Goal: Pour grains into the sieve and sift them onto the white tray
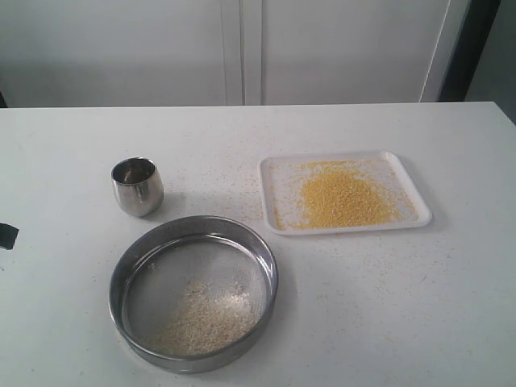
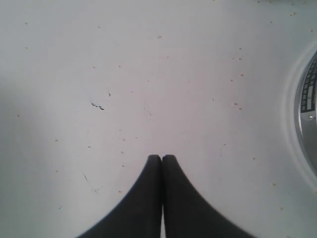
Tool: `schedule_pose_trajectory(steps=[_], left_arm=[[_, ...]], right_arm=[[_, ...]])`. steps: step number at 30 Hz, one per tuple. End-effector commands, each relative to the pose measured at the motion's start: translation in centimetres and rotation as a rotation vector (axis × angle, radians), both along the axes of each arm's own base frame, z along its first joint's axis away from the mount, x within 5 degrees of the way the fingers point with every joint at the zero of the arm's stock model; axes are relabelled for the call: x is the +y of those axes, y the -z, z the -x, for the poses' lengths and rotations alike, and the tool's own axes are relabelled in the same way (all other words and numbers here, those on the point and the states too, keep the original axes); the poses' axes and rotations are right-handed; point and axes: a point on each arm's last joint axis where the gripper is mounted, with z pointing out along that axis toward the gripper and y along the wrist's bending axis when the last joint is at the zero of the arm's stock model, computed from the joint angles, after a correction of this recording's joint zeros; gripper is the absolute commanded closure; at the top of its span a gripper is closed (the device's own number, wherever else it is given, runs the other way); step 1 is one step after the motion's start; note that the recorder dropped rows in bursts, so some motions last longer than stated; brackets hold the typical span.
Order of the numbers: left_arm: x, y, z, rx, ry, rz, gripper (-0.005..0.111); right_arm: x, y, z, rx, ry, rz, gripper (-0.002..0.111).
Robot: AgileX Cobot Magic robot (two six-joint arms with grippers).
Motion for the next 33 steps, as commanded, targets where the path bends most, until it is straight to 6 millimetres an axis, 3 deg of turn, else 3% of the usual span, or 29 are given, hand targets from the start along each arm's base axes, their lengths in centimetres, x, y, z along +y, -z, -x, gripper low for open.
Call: schedule_pose_trajectory(steps=[1,19,27,33], left_arm=[[0.1,0.0,0.2,0.005,-0.005,0.004,0.107],[0.1,0.0,0.2,0.005,-0.005,0.004,0.107],[0.1,0.0,0.2,0.005,-0.005,0.004,0.107],[0.1,0.0,0.2,0.005,-0.005,0.004,0.107]], right_arm=[[0.0,1.5,-0.1,-0.019,0.001,-0.006,0.108],[0.0,6.4,-1.0,-0.053,0.005,-0.008,0.108],[0.0,6.7,-1.0,-0.031,0.004,0.002,0.108],[0.0,7.7,-0.8,0.083,0.004,0.034,0.108]])
